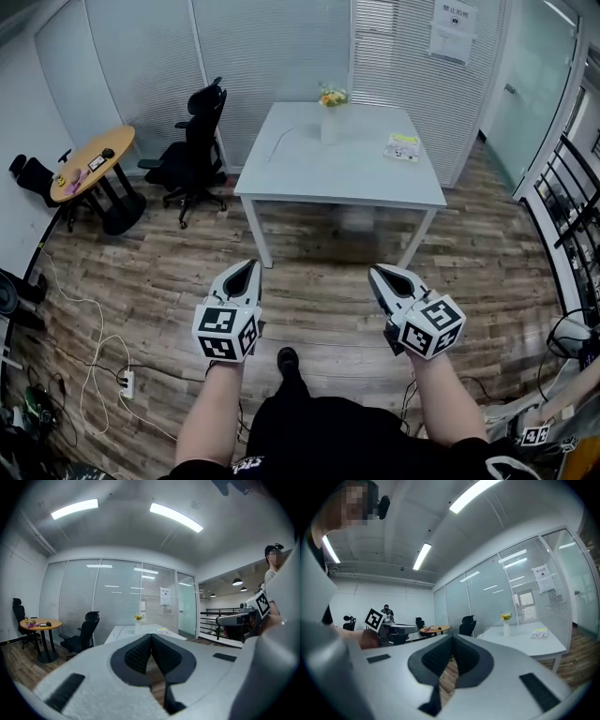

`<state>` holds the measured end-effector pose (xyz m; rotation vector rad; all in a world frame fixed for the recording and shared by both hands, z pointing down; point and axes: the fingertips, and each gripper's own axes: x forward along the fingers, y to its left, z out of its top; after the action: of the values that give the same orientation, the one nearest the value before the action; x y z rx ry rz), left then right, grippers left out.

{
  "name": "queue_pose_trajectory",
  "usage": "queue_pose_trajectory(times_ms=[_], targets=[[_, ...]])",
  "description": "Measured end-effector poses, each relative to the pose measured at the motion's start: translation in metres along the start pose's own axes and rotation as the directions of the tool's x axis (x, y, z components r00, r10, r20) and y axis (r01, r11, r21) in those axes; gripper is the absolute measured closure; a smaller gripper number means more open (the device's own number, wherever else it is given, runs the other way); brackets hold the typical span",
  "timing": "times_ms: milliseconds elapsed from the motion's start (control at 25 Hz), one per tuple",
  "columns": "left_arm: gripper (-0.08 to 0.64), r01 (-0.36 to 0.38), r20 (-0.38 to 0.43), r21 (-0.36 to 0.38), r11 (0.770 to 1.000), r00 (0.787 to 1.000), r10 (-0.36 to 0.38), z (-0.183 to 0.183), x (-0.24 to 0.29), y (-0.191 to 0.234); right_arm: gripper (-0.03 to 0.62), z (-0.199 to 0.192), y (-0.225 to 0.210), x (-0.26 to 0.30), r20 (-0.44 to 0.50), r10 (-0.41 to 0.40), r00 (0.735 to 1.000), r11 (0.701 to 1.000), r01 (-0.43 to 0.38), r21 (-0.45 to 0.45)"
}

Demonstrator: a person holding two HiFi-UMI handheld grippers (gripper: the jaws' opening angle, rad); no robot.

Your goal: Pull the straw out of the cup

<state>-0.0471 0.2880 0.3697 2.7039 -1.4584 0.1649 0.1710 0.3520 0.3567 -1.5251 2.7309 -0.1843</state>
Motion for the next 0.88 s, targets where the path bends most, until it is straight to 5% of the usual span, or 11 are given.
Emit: queue_pose_trajectory(times_ms=[880], targets=[[0.549,0.032,-0.043,-0.038,0.999,0.999,-0.034,0.000,0.172,0.148,0.586,-0.004,-0.084,0.204,-0.086,-0.029,0.996,0.999,0.030,0.010]])
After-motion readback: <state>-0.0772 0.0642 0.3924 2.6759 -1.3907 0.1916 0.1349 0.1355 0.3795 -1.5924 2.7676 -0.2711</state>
